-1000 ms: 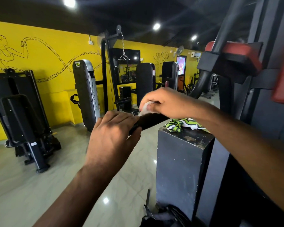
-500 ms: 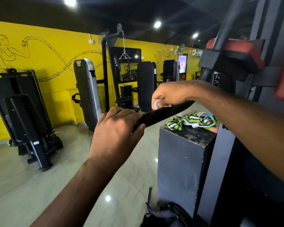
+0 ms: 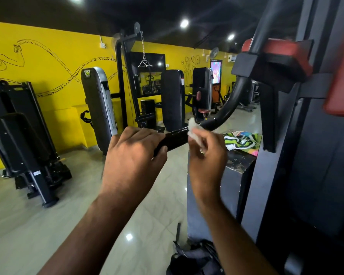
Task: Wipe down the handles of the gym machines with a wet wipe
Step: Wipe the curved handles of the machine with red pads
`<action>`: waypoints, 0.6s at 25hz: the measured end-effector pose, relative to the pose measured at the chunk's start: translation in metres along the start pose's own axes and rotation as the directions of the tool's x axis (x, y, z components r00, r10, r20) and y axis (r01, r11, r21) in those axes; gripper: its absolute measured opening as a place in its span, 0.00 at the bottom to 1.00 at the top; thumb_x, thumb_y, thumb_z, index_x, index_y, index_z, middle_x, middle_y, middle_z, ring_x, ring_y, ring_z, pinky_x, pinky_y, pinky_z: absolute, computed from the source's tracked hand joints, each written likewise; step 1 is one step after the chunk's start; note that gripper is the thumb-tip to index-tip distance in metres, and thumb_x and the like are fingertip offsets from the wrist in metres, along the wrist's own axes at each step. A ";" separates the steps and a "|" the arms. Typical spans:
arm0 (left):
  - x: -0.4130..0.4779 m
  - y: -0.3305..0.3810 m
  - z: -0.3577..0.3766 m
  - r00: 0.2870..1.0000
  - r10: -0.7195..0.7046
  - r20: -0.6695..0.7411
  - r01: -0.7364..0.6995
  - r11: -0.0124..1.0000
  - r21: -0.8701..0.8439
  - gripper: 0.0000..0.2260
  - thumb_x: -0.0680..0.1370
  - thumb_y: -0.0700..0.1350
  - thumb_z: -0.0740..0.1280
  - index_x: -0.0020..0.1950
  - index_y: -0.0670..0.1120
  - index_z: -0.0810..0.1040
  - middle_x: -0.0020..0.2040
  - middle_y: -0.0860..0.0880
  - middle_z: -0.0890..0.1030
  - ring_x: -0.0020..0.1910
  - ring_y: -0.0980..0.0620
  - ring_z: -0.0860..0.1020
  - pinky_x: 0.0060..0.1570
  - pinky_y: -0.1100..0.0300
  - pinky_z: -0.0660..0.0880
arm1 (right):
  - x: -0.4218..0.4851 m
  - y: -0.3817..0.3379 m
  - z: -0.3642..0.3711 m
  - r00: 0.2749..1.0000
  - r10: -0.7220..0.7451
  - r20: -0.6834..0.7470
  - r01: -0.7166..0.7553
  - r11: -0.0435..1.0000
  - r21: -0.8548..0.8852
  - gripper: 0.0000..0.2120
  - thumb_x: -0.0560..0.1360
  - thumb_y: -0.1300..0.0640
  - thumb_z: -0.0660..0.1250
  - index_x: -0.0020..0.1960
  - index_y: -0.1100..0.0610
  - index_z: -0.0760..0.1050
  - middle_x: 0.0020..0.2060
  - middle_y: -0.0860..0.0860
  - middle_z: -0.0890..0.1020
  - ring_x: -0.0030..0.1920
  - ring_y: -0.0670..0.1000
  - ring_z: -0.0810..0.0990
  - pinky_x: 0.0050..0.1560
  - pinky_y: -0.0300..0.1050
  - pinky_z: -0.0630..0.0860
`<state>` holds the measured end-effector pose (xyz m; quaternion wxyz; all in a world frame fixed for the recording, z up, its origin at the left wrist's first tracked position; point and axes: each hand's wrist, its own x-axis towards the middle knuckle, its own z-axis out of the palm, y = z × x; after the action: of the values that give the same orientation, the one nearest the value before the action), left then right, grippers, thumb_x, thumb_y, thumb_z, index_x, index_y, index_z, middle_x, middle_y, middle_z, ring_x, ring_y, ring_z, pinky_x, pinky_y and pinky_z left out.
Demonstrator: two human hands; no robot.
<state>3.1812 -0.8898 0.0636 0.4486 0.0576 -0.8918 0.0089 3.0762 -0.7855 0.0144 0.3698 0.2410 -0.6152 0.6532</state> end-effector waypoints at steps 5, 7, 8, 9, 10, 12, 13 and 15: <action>0.000 0.001 0.000 1.000 0.007 -0.023 -0.006 1.000 0.022 0.14 0.74 0.51 0.65 0.56 0.49 0.83 0.52 0.52 0.84 0.55 0.47 0.77 0.49 0.53 0.68 | -0.021 -0.025 0.031 0.488 0.758 0.432 -0.641 -0.025 0.767 0.07 0.79 0.68 0.63 0.53 0.61 0.78 0.44 0.54 0.83 0.41 0.47 0.84 0.41 0.36 0.81; -0.002 0.004 0.000 1.000 0.009 -0.017 -0.009 0.999 0.035 0.14 0.75 0.51 0.66 0.57 0.49 0.83 0.52 0.52 0.84 0.55 0.48 0.77 0.49 0.53 0.68 | -0.006 -0.020 0.030 0.391 0.730 0.561 -0.571 -0.286 0.770 0.08 0.80 0.68 0.60 0.50 0.62 0.77 0.37 0.55 0.82 0.33 0.48 0.83 0.38 0.39 0.82; -0.003 0.005 0.000 1.000 0.011 -0.019 -0.011 0.999 0.045 0.14 0.75 0.50 0.66 0.57 0.49 0.83 0.52 0.52 0.84 0.55 0.48 0.77 0.49 0.53 0.68 | -0.002 -0.019 0.030 0.368 0.723 0.584 -0.564 -0.326 0.758 0.09 0.81 0.67 0.59 0.50 0.62 0.77 0.35 0.54 0.82 0.32 0.48 0.83 0.38 0.40 0.82; -0.004 0.005 -0.001 1.000 0.011 -0.023 -0.010 0.998 0.055 0.14 0.75 0.50 0.66 0.57 0.49 0.83 0.52 0.52 0.84 0.54 0.48 0.77 0.49 0.53 0.69 | -0.001 -0.017 0.030 0.357 0.714 0.602 -0.577 -0.338 0.744 0.09 0.81 0.67 0.58 0.50 0.61 0.77 0.35 0.54 0.82 0.32 0.48 0.83 0.38 0.42 0.83; -0.005 0.005 -0.001 1.000 0.007 -0.025 -0.005 0.998 0.065 0.14 0.75 0.50 0.66 0.57 0.49 0.83 0.52 0.52 0.84 0.54 0.48 0.77 0.49 0.53 0.69 | -0.001 -0.016 0.031 0.357 0.691 0.628 -0.603 -0.342 0.720 0.10 0.82 0.66 0.57 0.50 0.60 0.77 0.35 0.54 0.81 0.32 0.48 0.82 0.37 0.42 0.84; -0.004 0.007 -0.002 1.000 -0.011 -0.018 0.013 0.996 0.087 0.14 0.75 0.51 0.66 0.57 0.49 0.83 0.52 0.52 0.84 0.55 0.48 0.76 0.49 0.53 0.69 | -0.001 -0.021 0.029 0.351 0.627 0.695 -0.648 -0.374 0.664 0.12 0.82 0.66 0.55 0.48 0.61 0.76 0.35 0.54 0.79 0.29 0.47 0.81 0.30 0.40 0.81; -0.002 0.010 -0.003 1.000 -0.017 -0.014 0.018 0.995 0.098 0.14 0.75 0.51 0.65 0.57 0.49 0.83 0.52 0.52 0.84 0.55 0.48 0.76 0.49 0.53 0.69 | 0.002 -0.022 0.027 0.352 0.617 0.704 -0.637 -0.393 0.663 0.12 0.82 0.67 0.54 0.48 0.61 0.76 0.34 0.54 0.80 0.29 0.48 0.81 0.29 0.40 0.81; 0.001 0.015 -0.002 1.000 -0.030 -0.003 0.030 0.992 0.120 0.14 0.75 0.52 0.64 0.56 0.50 0.83 0.53 0.53 0.84 0.54 0.48 0.76 0.49 0.53 0.68 | 0.010 -0.017 0.026 0.360 0.641 0.678 -0.551 -0.440 0.709 0.11 0.82 0.67 0.55 0.50 0.62 0.77 0.36 0.56 0.84 0.33 0.50 0.85 0.35 0.43 0.83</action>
<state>3.1811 -0.8750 0.0662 0.4450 0.0979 -0.8884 0.0559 3.0802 -0.8096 0.0362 -0.3043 -0.0090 -0.0341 0.9519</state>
